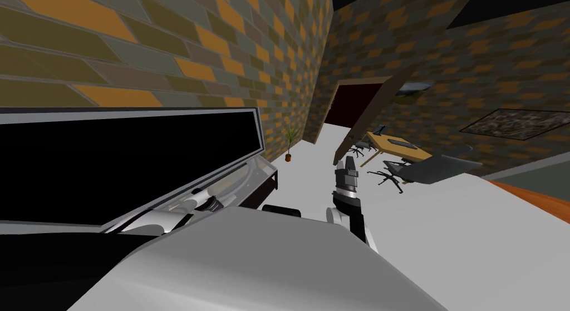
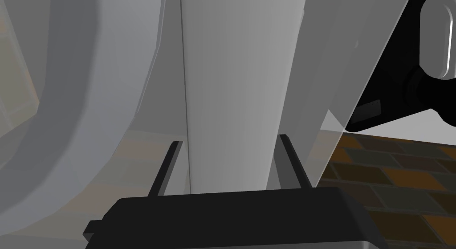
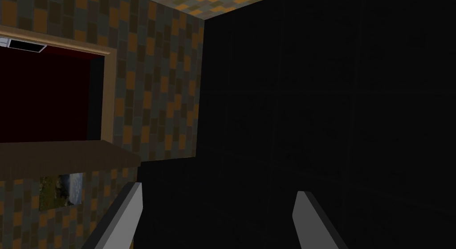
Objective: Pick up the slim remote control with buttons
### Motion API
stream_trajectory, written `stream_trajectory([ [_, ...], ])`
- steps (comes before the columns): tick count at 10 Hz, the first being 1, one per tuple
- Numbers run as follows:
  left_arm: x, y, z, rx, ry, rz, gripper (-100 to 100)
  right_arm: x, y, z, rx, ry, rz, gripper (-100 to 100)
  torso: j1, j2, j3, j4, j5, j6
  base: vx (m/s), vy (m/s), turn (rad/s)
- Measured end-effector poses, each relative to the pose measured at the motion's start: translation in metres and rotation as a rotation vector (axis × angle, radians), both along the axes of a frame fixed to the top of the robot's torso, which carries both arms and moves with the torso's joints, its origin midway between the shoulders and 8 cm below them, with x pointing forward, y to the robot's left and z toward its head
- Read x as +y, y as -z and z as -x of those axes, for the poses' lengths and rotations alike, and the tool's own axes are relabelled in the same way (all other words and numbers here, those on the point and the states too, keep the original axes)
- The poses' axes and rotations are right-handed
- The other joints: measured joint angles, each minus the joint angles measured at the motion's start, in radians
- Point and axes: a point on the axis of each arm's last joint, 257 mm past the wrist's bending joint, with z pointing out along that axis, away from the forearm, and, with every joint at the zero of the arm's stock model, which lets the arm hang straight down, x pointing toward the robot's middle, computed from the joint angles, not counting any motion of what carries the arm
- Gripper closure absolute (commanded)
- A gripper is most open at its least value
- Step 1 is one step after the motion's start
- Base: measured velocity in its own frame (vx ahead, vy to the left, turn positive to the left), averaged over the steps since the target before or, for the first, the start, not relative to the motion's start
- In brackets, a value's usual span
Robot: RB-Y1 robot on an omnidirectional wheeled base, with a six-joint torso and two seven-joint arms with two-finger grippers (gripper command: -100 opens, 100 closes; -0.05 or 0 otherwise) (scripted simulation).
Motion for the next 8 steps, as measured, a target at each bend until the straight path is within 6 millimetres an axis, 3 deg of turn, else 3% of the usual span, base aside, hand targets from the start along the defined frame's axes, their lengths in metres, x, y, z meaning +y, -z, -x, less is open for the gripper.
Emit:
stream_trajectory([
  [8,0.019,-0.011,0.012,0.003,0.132,-0.004,100,0.0,0.0,0.0,0.0,0.0,0.0,0,0.0,0.0,0.001,0.002,-0.003,0.001,0.1,-0.052,0.17],
])
